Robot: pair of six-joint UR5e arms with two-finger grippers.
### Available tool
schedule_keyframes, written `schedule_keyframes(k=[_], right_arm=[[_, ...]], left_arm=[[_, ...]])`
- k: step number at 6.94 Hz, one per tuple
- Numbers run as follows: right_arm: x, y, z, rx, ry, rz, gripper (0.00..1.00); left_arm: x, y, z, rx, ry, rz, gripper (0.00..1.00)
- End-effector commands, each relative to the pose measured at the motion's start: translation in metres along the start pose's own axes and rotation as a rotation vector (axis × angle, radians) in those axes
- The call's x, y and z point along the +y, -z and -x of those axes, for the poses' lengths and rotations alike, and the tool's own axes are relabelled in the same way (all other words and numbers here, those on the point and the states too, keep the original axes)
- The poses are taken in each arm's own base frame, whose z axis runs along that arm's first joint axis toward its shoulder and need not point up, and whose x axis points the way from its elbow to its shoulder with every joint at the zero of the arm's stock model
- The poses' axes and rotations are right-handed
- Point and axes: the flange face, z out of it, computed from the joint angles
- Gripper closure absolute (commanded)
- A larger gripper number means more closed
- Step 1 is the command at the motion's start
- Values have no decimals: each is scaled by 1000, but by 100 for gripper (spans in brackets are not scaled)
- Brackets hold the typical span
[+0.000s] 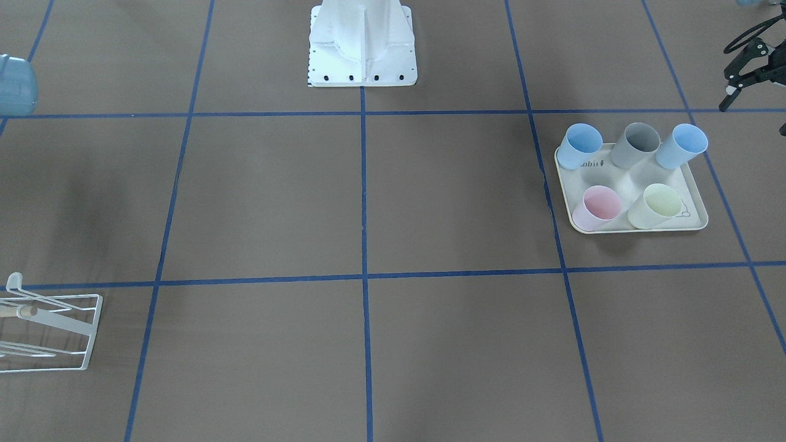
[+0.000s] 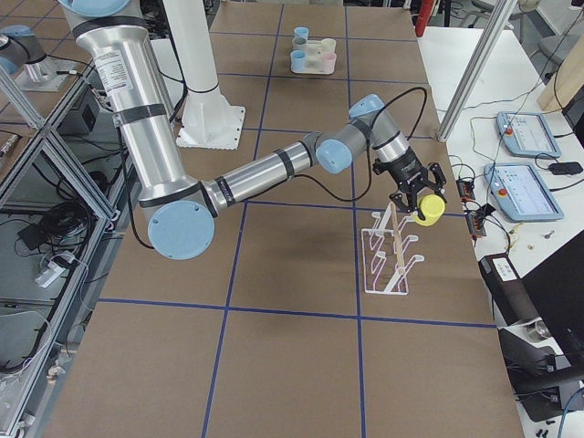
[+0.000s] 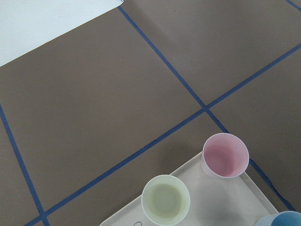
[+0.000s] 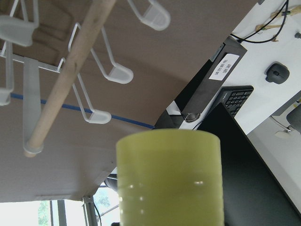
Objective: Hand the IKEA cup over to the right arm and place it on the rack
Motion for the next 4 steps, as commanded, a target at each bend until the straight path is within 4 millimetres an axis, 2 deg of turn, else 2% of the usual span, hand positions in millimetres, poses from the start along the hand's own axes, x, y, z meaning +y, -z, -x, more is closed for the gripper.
schedule_keyframes(k=[1, 2, 4], right_arm=[[-34, -23, 10, -36, 58, 41, 100], [-49, -27, 12, -41, 74, 54, 100], [-59, -35, 16, -54, 89, 63, 100]], left_arm=[[1, -2, 1, 4, 2, 4, 0], [0, -2, 1, 2, 1, 3, 0], [0, -2, 1, 2, 1, 3, 0]])
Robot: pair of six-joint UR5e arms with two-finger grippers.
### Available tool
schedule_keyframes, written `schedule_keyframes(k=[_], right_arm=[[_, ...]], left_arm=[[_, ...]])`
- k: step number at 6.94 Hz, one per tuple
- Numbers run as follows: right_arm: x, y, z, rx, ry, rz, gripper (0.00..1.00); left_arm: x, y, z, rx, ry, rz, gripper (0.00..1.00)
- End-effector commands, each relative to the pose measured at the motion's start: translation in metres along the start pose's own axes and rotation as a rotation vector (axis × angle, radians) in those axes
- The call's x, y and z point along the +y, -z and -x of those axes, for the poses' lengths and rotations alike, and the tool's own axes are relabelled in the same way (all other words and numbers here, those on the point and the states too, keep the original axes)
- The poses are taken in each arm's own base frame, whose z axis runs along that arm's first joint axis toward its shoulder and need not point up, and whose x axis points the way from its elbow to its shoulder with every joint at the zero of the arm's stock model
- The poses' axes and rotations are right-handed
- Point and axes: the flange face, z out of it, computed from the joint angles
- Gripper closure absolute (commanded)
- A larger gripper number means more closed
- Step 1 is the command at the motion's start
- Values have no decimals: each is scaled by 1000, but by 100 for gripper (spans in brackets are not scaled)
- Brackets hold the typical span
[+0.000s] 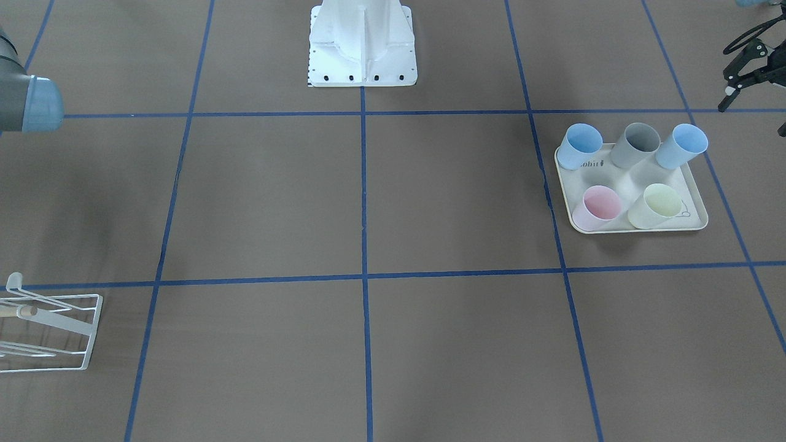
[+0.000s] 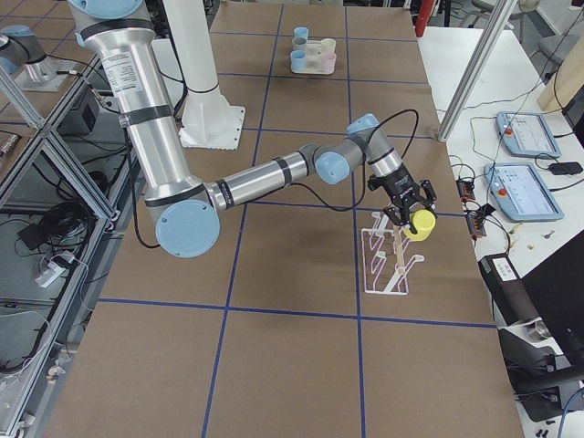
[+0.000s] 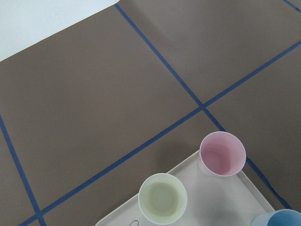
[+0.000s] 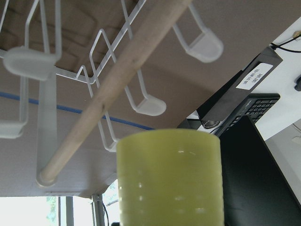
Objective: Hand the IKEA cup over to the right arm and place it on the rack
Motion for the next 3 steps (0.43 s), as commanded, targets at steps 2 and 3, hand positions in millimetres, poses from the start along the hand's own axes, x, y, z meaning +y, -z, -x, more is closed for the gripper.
schedule_keyframes(k=[2, 3], right_arm=[[-12, -11, 5, -20, 21, 12, 100], [-13, -15, 7, -28, 23, 14, 100]], left_arm=[[0, 0, 0, -1, 0, 0, 0], [0, 0, 0, -1, 0, 0, 0]])
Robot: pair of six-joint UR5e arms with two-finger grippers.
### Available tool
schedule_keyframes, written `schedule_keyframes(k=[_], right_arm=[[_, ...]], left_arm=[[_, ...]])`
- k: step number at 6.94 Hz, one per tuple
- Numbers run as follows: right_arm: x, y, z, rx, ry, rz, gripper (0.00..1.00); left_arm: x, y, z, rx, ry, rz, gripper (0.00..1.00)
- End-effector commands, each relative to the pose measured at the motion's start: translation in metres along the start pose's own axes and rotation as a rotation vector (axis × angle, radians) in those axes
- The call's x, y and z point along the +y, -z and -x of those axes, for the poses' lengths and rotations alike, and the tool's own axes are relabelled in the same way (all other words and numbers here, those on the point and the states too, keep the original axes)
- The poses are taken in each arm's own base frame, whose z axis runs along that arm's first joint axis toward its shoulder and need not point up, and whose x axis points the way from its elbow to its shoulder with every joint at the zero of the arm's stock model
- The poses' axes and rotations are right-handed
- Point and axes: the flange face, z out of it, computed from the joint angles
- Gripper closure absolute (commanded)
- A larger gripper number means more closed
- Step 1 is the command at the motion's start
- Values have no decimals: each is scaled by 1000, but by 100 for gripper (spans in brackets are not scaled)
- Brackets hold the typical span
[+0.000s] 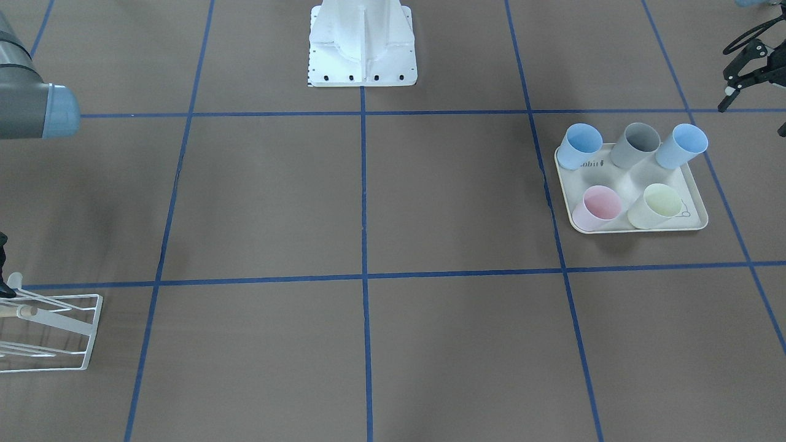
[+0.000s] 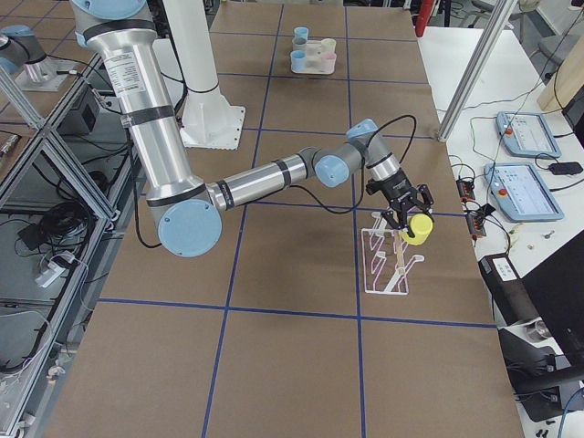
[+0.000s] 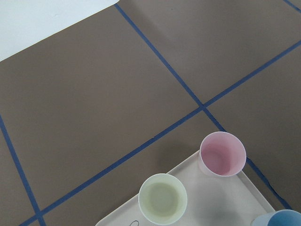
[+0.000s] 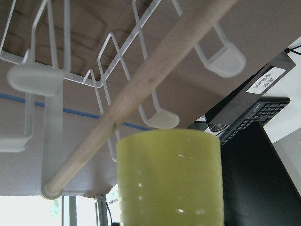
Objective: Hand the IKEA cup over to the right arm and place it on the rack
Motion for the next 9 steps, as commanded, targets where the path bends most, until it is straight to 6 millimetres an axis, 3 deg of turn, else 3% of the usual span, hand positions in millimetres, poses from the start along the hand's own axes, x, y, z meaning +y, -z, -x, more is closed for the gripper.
schedule_keyframes(k=[1, 5, 6, 7, 9], right_arm=[[-5, -7, 3, -13, 10, 7, 100], [-28, -10, 3, -13, 27, 25, 100], [-35, -11, 2, -14, 37, 31, 93], [-37, -12, 1, -14, 40, 38, 75], [-40, -21, 2, -30, 48, 47, 12]], left_arm=[[0, 0, 0, 1, 0, 0, 0], [1, 0, 0, 1, 0, 0, 0], [1, 0, 1, 0, 3, 2, 0], [1, 0, 1, 0, 3, 2, 0], [1, -2, 2, 1, 3, 4, 0]])
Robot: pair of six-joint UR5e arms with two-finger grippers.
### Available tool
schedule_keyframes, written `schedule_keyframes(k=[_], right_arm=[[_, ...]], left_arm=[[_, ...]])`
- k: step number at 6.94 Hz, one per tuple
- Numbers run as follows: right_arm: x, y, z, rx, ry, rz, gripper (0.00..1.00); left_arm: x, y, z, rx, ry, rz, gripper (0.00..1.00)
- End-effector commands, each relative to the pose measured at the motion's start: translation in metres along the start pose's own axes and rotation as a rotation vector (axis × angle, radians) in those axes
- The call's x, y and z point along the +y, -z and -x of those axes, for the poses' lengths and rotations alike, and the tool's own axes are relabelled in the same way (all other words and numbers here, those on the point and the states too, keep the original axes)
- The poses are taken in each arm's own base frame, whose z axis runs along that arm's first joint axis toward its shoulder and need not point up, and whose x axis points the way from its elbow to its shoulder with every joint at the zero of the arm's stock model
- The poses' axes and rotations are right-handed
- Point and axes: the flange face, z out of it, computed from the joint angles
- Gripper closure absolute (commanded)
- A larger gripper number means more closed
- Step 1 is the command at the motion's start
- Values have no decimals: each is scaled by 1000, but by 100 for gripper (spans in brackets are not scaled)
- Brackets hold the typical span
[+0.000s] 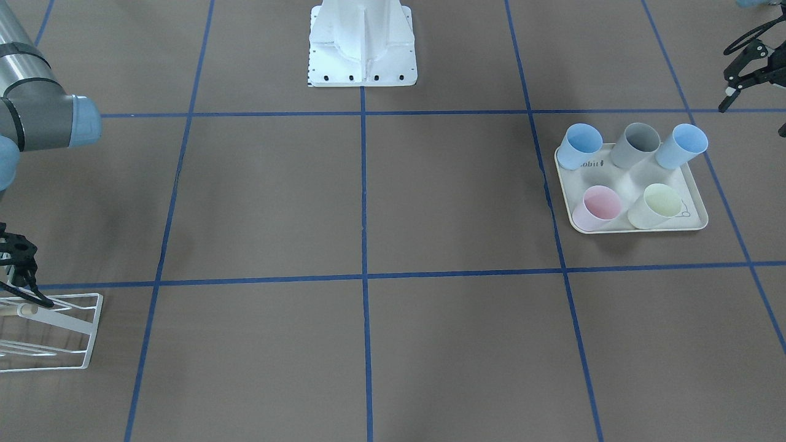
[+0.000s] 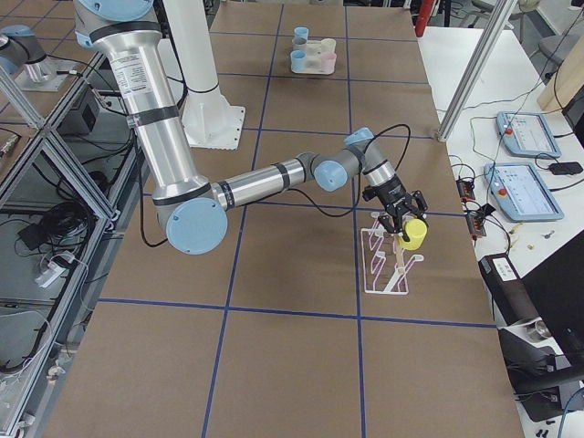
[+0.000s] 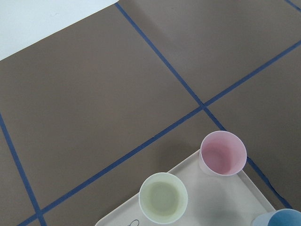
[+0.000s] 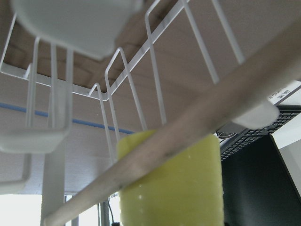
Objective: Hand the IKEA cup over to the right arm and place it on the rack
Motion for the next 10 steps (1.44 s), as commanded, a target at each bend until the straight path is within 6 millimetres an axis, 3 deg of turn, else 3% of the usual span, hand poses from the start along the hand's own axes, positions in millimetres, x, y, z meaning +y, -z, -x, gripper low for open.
schedule_keyframes(k=[1, 3, 4, 5, 6, 9, 10], right_arm=[[-2, -5, 0, -8, 4, 6, 2], [-3, -2, -2, -2, 4, 4, 2], [0, 10, -19, 27, -18, -2, 2], [3, 34, -45, 74, -57, -23, 2], [-2, 53, -54, 89, -175, -133, 2], [-17, 142, -60, 3, -665, -584, 1], [-27, 183, -64, -16, -797, -681, 1]], left_arm=[[0, -1, 1, 1, 1, 2, 0], [0, -1, 0, 1, 0, 1, 0], [0, -1, 0, 1, 0, 1, 0], [1, -2, 1, -1, 0, 3, 0], [1, -2, 3, -10, 2, 3, 0], [10, -15, 22, -88, 31, 23, 0], [13, -21, 29, -125, 96, 15, 0]])
